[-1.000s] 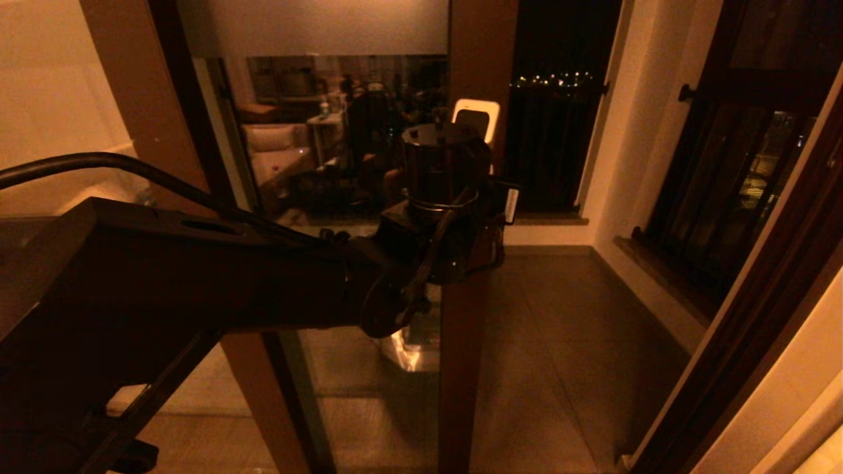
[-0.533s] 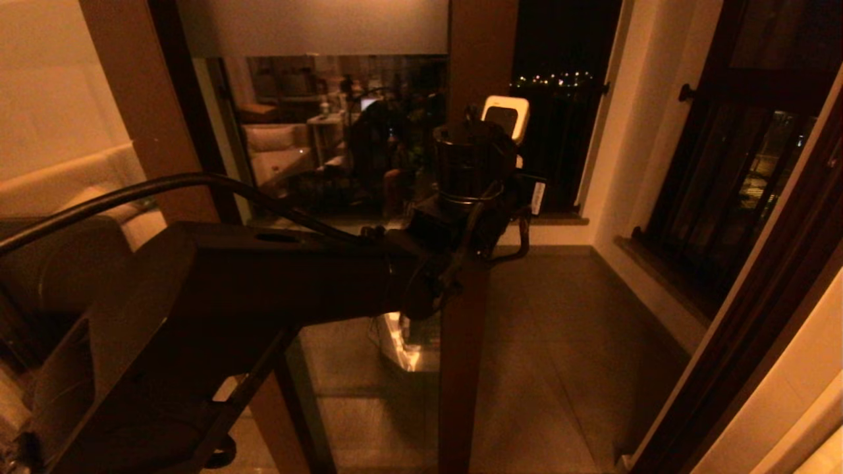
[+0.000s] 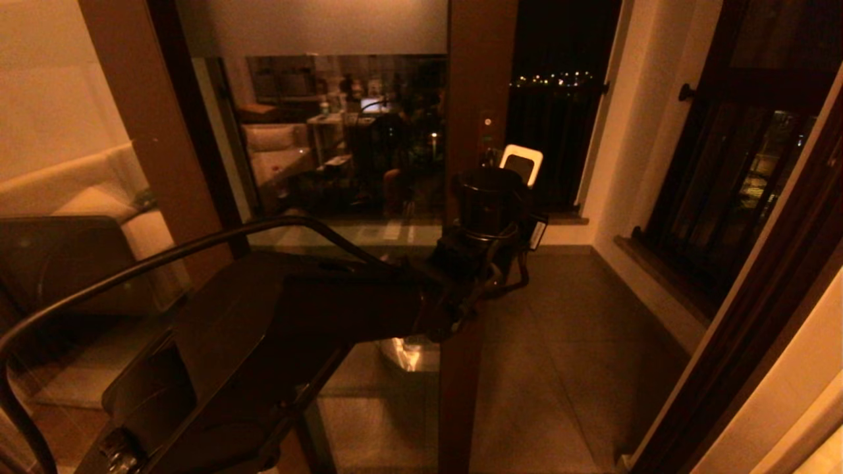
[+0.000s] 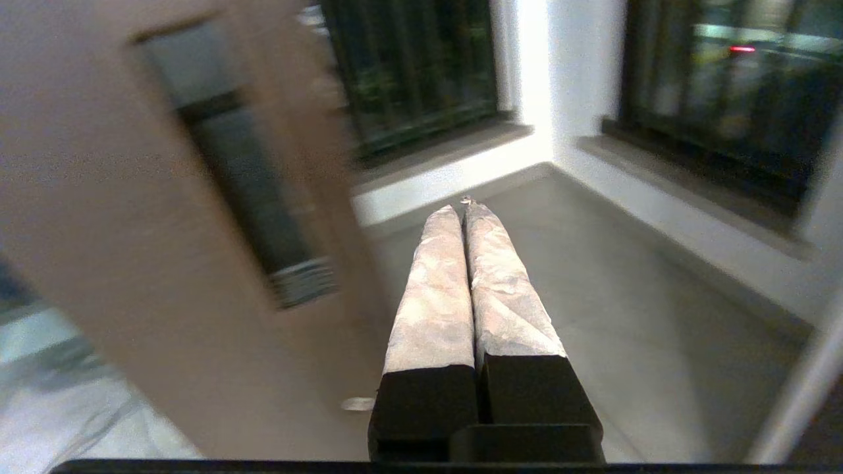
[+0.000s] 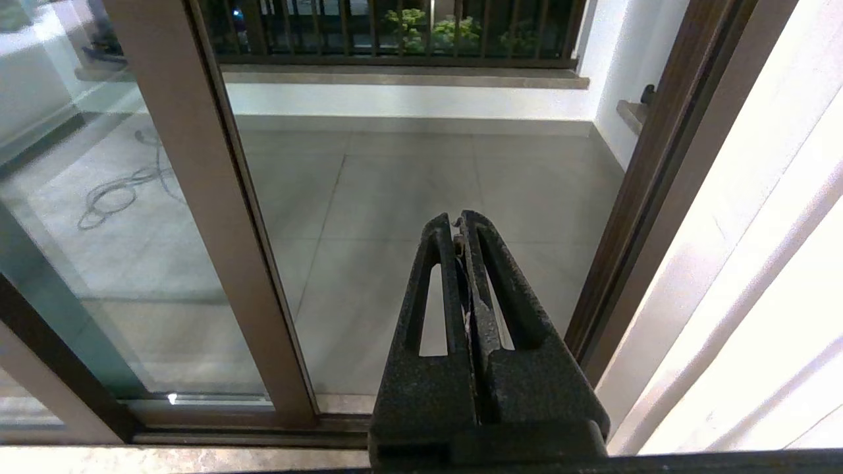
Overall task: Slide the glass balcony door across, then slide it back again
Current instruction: Open the slid door
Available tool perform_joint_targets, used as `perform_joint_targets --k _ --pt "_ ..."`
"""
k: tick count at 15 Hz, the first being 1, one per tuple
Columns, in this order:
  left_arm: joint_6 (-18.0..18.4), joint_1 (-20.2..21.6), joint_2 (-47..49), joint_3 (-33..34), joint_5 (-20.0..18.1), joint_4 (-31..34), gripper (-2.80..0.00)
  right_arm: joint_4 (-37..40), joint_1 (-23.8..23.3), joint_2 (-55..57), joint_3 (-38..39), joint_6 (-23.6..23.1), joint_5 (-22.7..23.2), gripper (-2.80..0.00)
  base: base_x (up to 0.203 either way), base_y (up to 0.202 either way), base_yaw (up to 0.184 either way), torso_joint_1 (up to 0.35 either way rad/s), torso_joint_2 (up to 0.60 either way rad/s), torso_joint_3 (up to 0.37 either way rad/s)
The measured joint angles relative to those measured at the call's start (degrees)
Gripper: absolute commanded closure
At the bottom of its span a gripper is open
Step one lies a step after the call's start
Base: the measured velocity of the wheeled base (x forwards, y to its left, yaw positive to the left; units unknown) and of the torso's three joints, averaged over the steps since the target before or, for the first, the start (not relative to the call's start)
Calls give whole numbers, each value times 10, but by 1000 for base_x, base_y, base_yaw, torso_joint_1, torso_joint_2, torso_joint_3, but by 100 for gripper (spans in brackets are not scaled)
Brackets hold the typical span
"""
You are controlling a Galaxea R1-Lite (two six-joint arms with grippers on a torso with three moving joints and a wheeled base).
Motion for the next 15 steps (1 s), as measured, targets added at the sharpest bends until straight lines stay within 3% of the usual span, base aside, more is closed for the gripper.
perform_joint_targets --k 15 --pt "-2 49 7 1 7 -2 0 0 0 0 0 0 0 0 0 0 0 0 0 0"
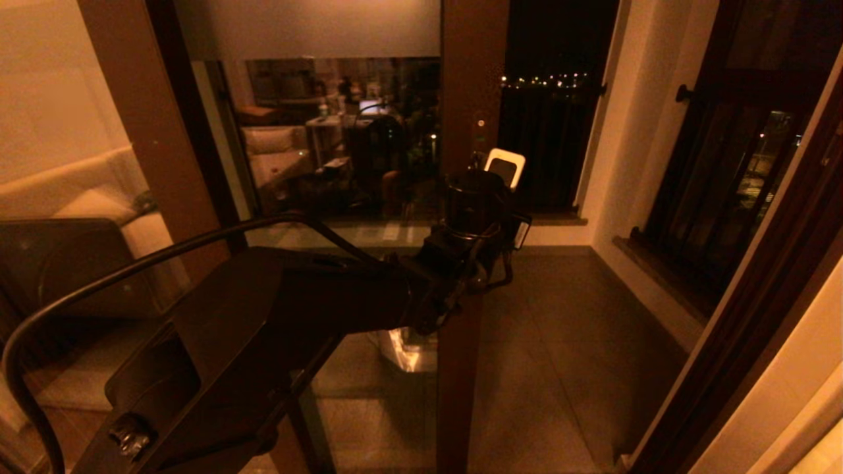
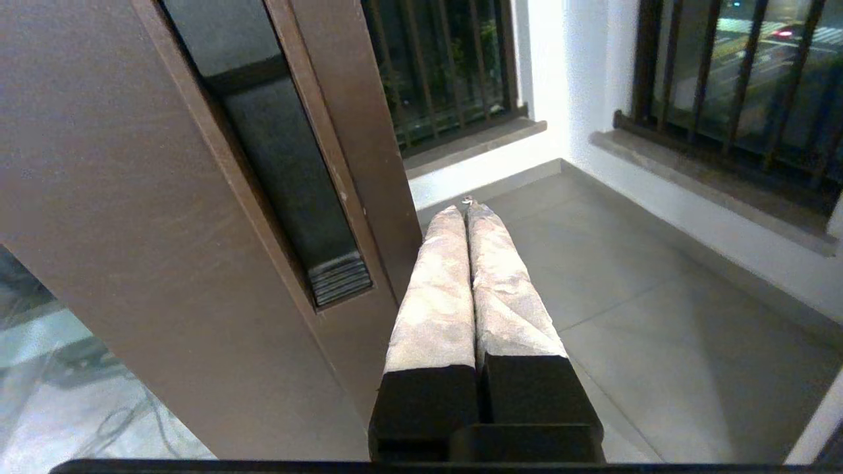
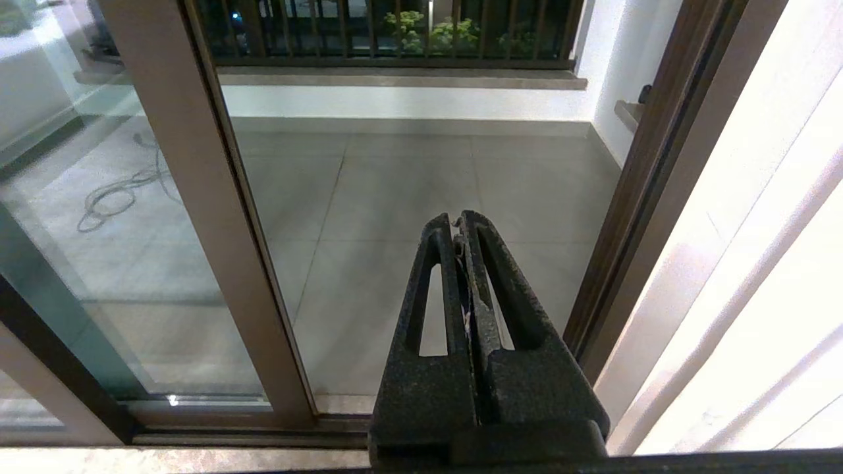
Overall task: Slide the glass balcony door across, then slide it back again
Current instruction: Open the slid door
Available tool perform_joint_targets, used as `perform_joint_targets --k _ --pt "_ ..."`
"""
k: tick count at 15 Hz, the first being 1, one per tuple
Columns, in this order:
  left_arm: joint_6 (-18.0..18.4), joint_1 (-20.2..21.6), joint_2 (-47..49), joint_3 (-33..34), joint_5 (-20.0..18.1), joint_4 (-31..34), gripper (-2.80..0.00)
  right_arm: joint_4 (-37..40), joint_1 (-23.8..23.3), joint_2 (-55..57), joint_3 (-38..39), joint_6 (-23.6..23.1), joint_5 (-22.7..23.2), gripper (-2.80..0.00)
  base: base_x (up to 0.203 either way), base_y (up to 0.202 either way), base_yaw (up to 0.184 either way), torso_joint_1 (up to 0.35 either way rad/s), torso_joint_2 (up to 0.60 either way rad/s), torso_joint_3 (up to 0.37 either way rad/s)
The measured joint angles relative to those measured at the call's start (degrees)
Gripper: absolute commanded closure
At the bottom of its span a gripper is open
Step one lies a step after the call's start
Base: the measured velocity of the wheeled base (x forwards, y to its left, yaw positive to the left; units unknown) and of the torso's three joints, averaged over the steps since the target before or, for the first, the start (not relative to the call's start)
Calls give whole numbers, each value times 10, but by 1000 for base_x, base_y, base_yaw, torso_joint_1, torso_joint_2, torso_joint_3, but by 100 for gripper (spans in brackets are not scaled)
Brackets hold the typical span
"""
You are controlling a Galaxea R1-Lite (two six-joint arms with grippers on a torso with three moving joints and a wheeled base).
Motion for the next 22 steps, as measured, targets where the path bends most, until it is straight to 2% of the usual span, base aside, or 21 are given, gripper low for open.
perform_joint_targets --k 9,14,22 --pt "-9 8 -29 9 17 -4 0 0 0 0 0 0 0 0 0 0 0 0 0 0" --pt "-17 8 -42 11 17 -2 0 0 0 0 0 0 0 0 0 0 0 0 0 0" --pt "-25 20 -74 50 12 2 0 0 0 0 0 0 0 0 0 0 0 0 0 0"
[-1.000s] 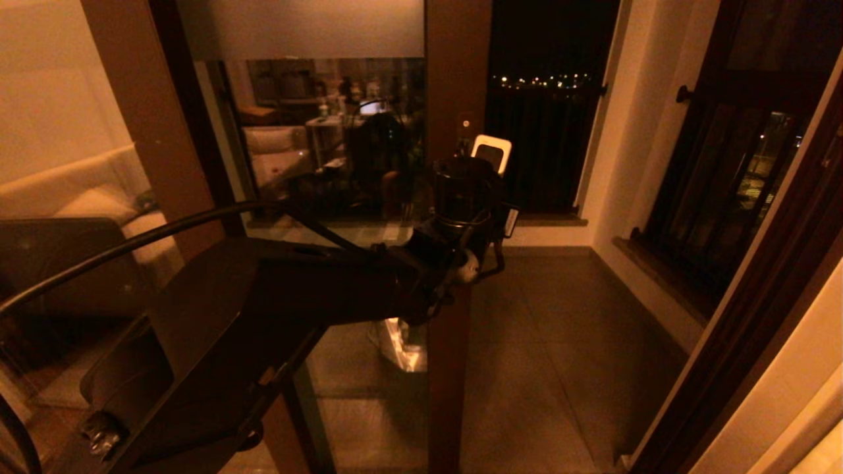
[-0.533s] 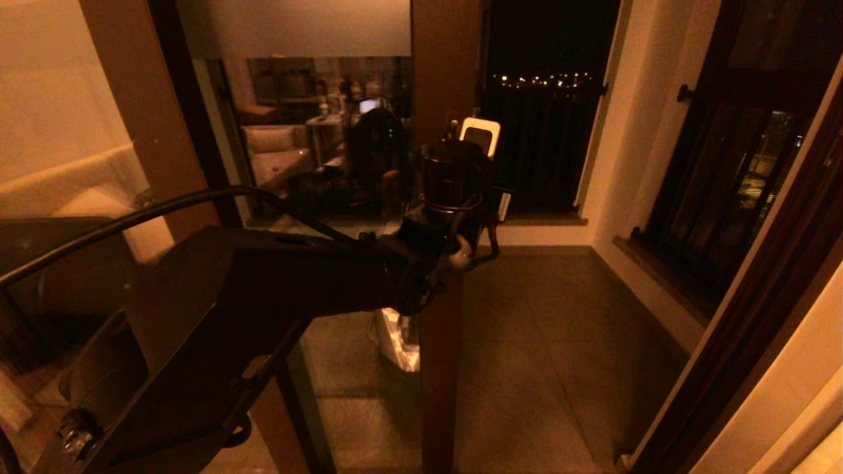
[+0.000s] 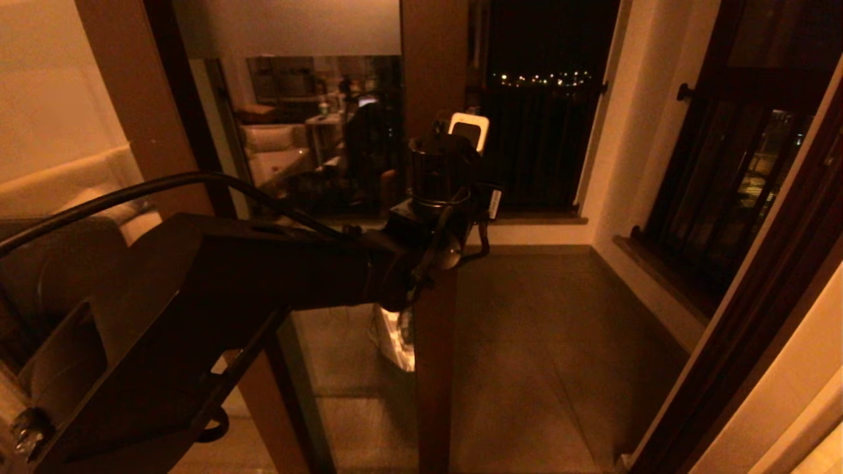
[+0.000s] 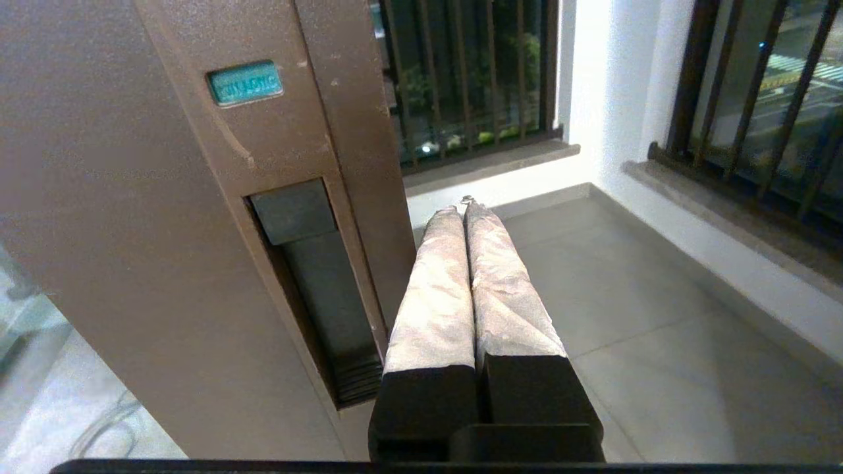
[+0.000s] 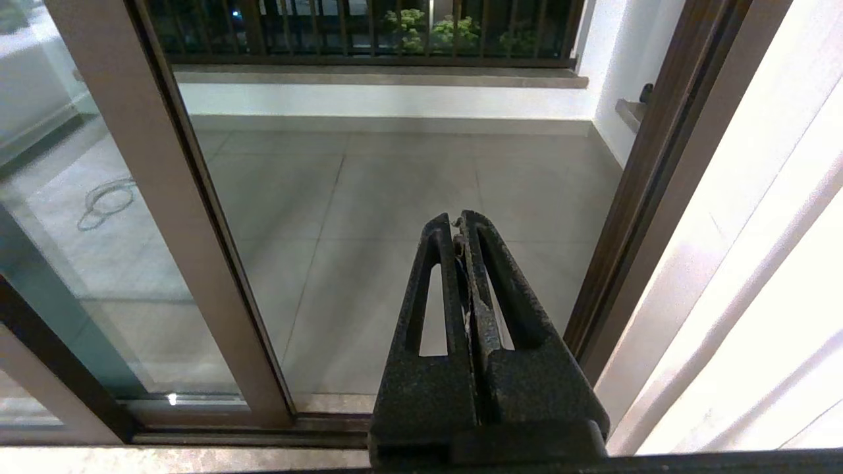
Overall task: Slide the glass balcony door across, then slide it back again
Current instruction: Open the slid door
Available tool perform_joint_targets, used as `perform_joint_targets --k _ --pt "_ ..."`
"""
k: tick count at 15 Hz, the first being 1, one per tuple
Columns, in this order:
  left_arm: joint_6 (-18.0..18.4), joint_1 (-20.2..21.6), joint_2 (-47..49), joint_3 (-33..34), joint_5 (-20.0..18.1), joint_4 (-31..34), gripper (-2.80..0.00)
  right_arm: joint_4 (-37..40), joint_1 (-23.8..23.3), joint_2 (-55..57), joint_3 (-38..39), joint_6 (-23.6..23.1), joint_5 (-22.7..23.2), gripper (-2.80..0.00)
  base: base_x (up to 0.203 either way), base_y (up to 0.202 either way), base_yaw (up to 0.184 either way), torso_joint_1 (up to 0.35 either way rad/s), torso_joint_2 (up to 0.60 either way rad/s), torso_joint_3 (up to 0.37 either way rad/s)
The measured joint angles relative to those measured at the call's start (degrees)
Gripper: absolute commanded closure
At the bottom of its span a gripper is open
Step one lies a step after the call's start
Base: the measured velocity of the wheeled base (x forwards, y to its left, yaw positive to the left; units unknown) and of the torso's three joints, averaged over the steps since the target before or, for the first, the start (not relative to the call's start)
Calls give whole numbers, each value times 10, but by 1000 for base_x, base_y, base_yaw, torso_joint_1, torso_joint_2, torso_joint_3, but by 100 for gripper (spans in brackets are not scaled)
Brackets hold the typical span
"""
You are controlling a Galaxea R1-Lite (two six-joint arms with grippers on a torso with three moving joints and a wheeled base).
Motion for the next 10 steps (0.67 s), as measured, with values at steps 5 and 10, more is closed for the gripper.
perform_joint_targets --k 5,10 --pt "-3 7 -25 42 1 -4 0 0 0 0 0 0 0 0 0 0 0 0 0 0" --pt "-4 20 -46 60 2 -4 0 0 0 0 0 0 0 0 0 0 0 0 0 0"
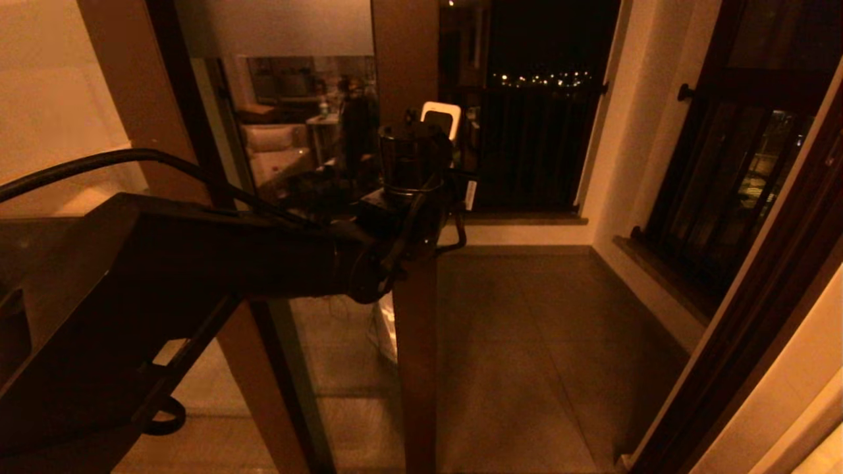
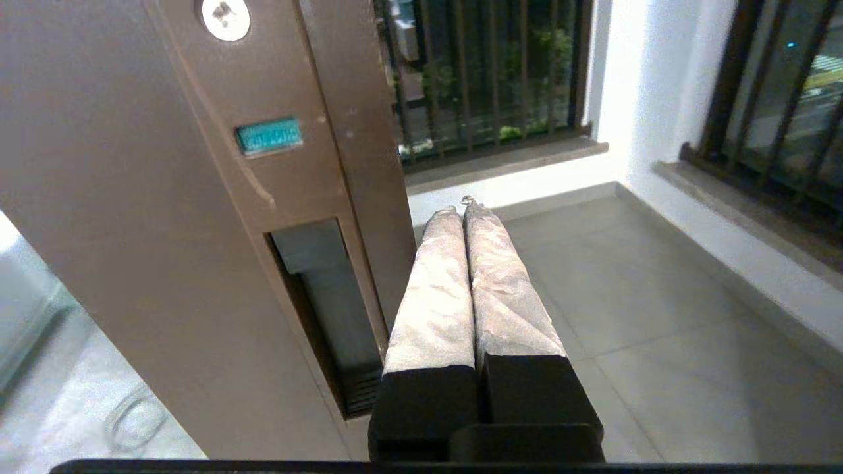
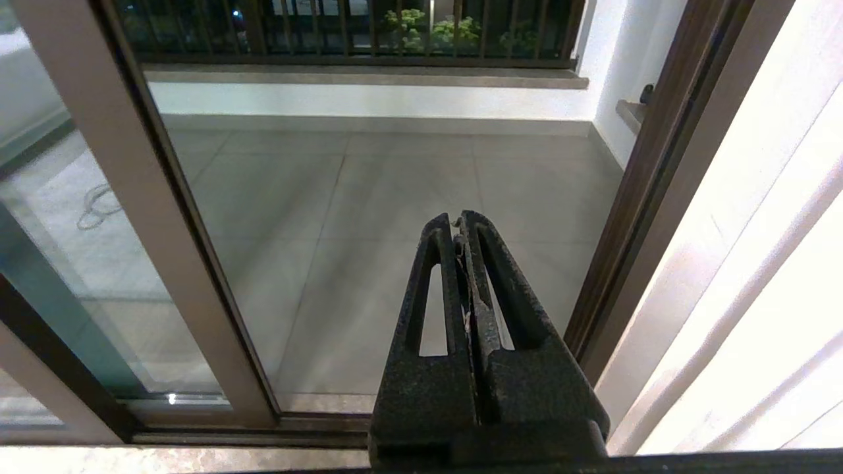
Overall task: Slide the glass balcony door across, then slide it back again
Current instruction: Open the slid door
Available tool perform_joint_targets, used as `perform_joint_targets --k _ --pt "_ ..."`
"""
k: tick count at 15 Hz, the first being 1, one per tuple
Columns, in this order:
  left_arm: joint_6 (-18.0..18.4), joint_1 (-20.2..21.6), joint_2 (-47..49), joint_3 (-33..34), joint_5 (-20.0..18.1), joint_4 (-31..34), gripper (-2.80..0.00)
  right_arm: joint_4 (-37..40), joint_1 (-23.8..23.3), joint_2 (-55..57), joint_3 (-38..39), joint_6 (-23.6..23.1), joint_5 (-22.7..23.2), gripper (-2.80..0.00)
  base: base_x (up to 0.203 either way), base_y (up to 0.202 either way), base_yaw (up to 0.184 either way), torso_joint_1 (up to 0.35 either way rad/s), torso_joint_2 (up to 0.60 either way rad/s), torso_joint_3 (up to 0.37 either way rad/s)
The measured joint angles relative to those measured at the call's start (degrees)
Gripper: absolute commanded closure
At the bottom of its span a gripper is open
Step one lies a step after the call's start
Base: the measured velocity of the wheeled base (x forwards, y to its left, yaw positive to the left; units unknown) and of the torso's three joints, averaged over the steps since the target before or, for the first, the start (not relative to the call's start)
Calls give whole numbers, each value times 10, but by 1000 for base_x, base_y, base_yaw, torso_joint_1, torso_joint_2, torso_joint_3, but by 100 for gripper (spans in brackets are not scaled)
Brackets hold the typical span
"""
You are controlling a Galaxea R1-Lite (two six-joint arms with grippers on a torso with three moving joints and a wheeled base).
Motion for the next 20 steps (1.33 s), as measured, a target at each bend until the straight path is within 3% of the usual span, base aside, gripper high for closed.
perform_joint_targets --k 9,20 --pt "0 36 -44 63 -7 -1 0 0 0 0 0 0 0 0 0 0 0 0 0 0" --pt "-18 50 -52 78 -8 -1 0 0 0 0 0 0 0 0 0 0 0 0 0 0"
